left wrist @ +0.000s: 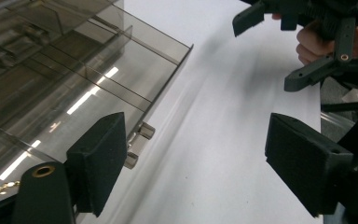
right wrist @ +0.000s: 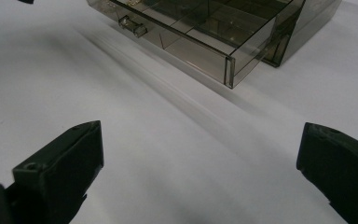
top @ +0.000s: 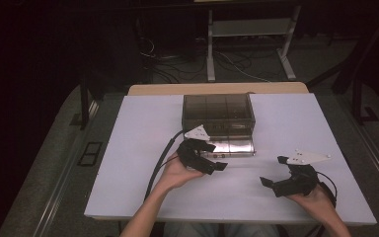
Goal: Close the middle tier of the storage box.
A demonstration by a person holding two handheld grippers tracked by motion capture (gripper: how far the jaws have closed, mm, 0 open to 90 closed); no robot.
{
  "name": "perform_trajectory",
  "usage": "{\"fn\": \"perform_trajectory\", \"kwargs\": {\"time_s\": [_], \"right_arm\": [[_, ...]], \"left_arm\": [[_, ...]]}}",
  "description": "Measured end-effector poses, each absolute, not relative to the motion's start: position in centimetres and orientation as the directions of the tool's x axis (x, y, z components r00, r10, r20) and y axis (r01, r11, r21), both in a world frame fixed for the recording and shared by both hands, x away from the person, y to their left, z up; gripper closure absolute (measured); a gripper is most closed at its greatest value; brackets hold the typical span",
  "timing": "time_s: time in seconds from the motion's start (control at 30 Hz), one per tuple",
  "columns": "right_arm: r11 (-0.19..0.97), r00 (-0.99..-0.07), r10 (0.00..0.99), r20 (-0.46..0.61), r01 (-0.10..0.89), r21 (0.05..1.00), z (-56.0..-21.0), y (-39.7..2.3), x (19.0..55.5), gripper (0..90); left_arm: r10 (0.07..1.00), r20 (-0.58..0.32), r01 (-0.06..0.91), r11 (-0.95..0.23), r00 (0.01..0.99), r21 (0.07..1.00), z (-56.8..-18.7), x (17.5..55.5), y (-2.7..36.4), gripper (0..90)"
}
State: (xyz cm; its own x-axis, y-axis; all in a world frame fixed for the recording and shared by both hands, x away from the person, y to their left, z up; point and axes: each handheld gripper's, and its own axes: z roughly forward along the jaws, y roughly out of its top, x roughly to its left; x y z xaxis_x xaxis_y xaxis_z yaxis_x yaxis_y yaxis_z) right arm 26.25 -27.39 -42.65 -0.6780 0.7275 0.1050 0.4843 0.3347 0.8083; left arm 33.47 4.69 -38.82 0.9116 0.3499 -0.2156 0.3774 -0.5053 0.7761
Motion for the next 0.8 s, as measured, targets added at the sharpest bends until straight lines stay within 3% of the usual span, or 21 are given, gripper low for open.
{"fn": "perform_trajectory", "kwargs": {"time_s": [0.33,0.8], "right_arm": [[0.335,-0.678,0.727,0.105,0.484,0.808,-42.7,-27.4,26.3,0.0],[0.334,-0.678,0.728,0.106,0.485,0.808,-42.7,-27.4,26.3,0.0]], "left_arm": [[0.317,-0.222,0.365,-0.519,0.922,0.773,-39.5,33.1,4.1,32.6],[0.325,-0.181,0.349,-0.593,0.928,0.726,-40.5,32.9,3.1,62.9]]}}
